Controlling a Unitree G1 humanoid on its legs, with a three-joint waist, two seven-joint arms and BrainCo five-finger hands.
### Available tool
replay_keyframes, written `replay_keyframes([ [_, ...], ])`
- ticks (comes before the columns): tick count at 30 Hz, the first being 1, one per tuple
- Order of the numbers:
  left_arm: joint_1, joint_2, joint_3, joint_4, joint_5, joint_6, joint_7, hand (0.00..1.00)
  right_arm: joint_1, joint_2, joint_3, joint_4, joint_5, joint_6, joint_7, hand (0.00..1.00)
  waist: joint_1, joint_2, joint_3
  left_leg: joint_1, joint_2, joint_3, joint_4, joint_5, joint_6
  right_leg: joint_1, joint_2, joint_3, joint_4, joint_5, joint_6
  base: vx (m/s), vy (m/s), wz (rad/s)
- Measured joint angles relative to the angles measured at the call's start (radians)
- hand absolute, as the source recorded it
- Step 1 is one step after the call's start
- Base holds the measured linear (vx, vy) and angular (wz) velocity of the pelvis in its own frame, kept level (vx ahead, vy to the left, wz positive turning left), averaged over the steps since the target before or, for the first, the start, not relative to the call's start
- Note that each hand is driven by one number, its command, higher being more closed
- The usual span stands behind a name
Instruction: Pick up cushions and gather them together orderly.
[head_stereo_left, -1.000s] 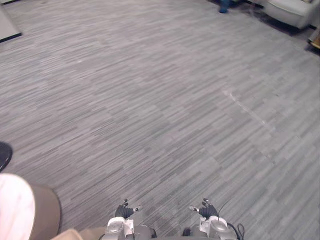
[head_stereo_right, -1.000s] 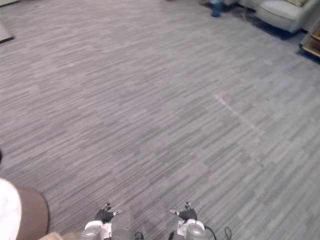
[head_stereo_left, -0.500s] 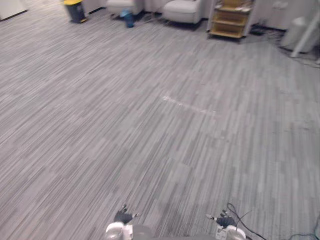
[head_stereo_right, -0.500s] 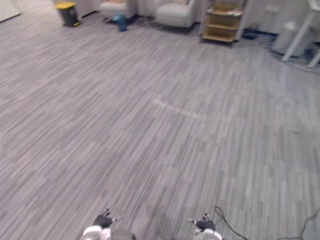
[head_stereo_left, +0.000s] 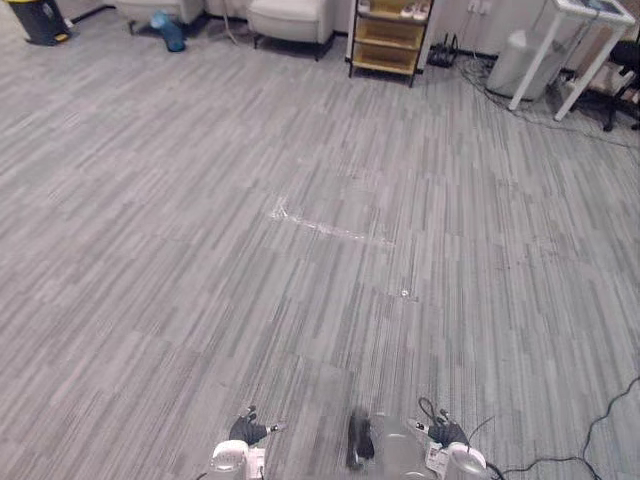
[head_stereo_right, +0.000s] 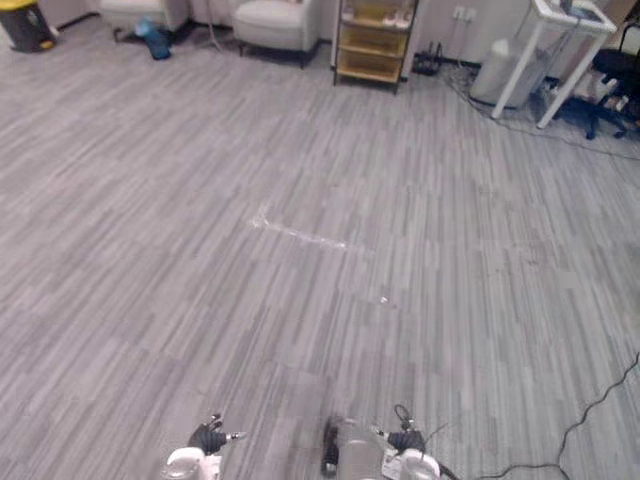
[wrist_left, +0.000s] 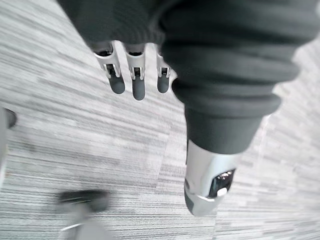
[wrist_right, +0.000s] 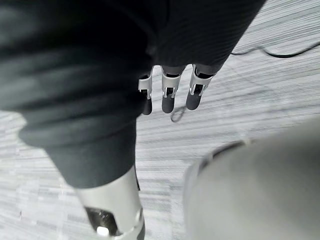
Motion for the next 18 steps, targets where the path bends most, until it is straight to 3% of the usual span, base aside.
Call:
replay_keyframes([
  [1,-0.016,-0.014,0.004,0.001,0.000,0.000,0.001,0.00,0.000,-0.017,-0.006,0.017,0.001,0.003,0.000,0.00,-0.001,0.007,0.001,-0.008,-0.016,-0.036,0.040,0.080,0.001,0.026,-0.005,-0.002,0.005,-0.012,-0.015,0.75,-0.220,0.08],
  [2,-0.020,-0.032,0.027,0.000,0.000,-0.003,0.001,0.00,0.015,-0.013,-0.033,0.034,0.001,0.007,0.002,0.00,-0.001,0.010,0.002,-0.042,-0.032,-0.066,0.166,0.207,-0.013,0.116,0.000,-0.004,-0.057,-0.018,-0.018,0.52,-0.164,0.12],
  [3,-0.018,-0.036,0.038,-0.003,0.000,-0.005,0.001,0.00,0.023,-0.010,-0.031,0.031,0.001,0.008,0.001,0.00,-0.004,0.007,0.003,-0.063,-0.038,-0.074,0.231,0.254,-0.016,0.149,0.005,-0.007,-0.089,-0.019,-0.015,0.51,-0.139,0.12],
  [4,-0.009,-0.041,0.055,-0.007,0.000,-0.006,0.001,0.00,0.028,-0.001,-0.017,0.024,0.002,0.008,0.001,0.00,0.000,-0.002,0.009,-0.135,-0.040,-0.092,0.400,0.369,-0.032,0.233,0.002,0.001,-0.170,-0.020,-0.015,0.40,-0.066,0.05],
  [5,-0.005,-0.042,0.068,-0.024,0.000,-0.007,0.000,0.00,0.038,0.012,0.003,0.017,0.004,0.008,-0.001,0.00,0.003,0.002,0.012,-0.256,-0.015,-0.066,0.641,0.283,0.000,0.317,0.021,0.012,-0.249,-0.042,-0.017,0.45,-0.052,-0.04],
  [6,-0.002,-0.043,0.070,-0.034,0.000,-0.008,0.001,0.00,0.037,0.009,0.005,0.017,0.004,0.008,-0.001,0.00,0.010,0.007,0.019,-0.316,0.003,-0.048,0.730,0.226,0.024,0.351,0.035,0.020,-0.269,-0.045,-0.018,0.32,-0.022,-0.24],
  [7,0.002,-0.040,0.070,-0.045,0.000,-0.009,-0.001,0.00,0.033,0.011,0.003,0.020,0.010,0.009,-0.001,0.00,0.018,0.003,0.027,-0.388,0.010,-0.029,0.800,0.157,0.026,0.396,0.041,0.036,-0.290,-0.050,-0.023,0.44,-0.011,-0.47],
  [8,0.011,-0.025,0.071,-0.075,0.000,-0.013,0.001,0.00,0.015,0.019,0.002,0.023,0.012,0.009,-0.004,0.00,0.029,-0.016,0.039,-0.470,0.003,0.013,0.781,0.078,0.033,0.449,0.031,0.062,-0.309,-0.056,-0.019,0.34,0.023,-0.52],
  [10,0.008,-0.013,0.071,-0.093,-0.001,-0.021,0.001,0.00,-0.010,0.030,-0.002,0.023,0.022,0.008,-0.008,0.00,0.047,-0.029,0.056,-0.538,-0.030,0.055,0.663,0.022,0.034,0.503,0.007,0.096,-0.333,-0.079,0.006,0.28,0.058,-0.57],
  [11,0.007,-0.016,0.066,-0.093,-0.001,-0.021,0.001,0.00,-0.011,0.033,-0.024,0.024,0.036,0.008,-0.009,0.00,0.049,-0.028,0.054,-0.545,-0.060,0.057,0.473,0.026,0.016,0.516,-0.009,0.115,-0.343,-0.098,0.030,0.34,0.195,-0.70],
  [12,0.019,-0.020,0.049,-0.091,0.000,-0.022,0.001,0.00,-0.008,0.021,-0.031,0.025,0.040,0.006,-0.009,0.00,0.059,0.003,0.035,-0.540,-0.071,0.043,0.208,0.067,-0.016,0.522,-0.002,0.147,-0.341,-0.135,0.038,0.28,0.181,-0.66],
  [13,0.019,-0.015,0.044,-0.085,0.000,-0.023,-0.002,0.00,-0.009,0.027,-0.030,0.031,0.039,0.008,-0.009,0.00,0.069,-0.002,0.039,-0.523,-0.082,0.054,0.191,0.104,0.029,0.534,-0.014,0.178,-0.343,-0.149,0.050,0.37,0.232,-0.53],
  [14,0.024,-0.002,0.043,-0.077,0.000,-0.023,-0.001,0.00,-0.003,0.042,-0.022,0.032,0.039,0.010,-0.008,0.00,0.069,-0.026,0.014,-0.502,-0.121,0.077,0.133,0.094,0.013,0.539,-0.047,0.215,-0.375,-0.151,0.052,0.39,0.138,-0.29],
  [16,0.018,0.010,0.044,-0.067,0.000,-0.021,-0.002,0.00,-0.001,0.042,-0.025,0.032,0.037,0.010,-0.004,0.00,0.061,-0.047,0.012,-0.517,-0.162,0.085,0.162,0.051,0.080,0.539,-0.082,0.242,-0.368,-0.158,0.099,0.55,0.166,-0.11],
  [18,0.024,0.014,0.053,-0.059,-0.002,-0.018,-0.001,0.00,0.022,0.048,-0.026,0.029,0.037,0.011,-0.006,0.00,0.069,-0.051,0.011,-0.467,-0.167,0.109,0.177,0.009,0.097,0.495,-0.091,0.289,-0.171,-0.205,0.160,0.48,0.155,-0.18],
])
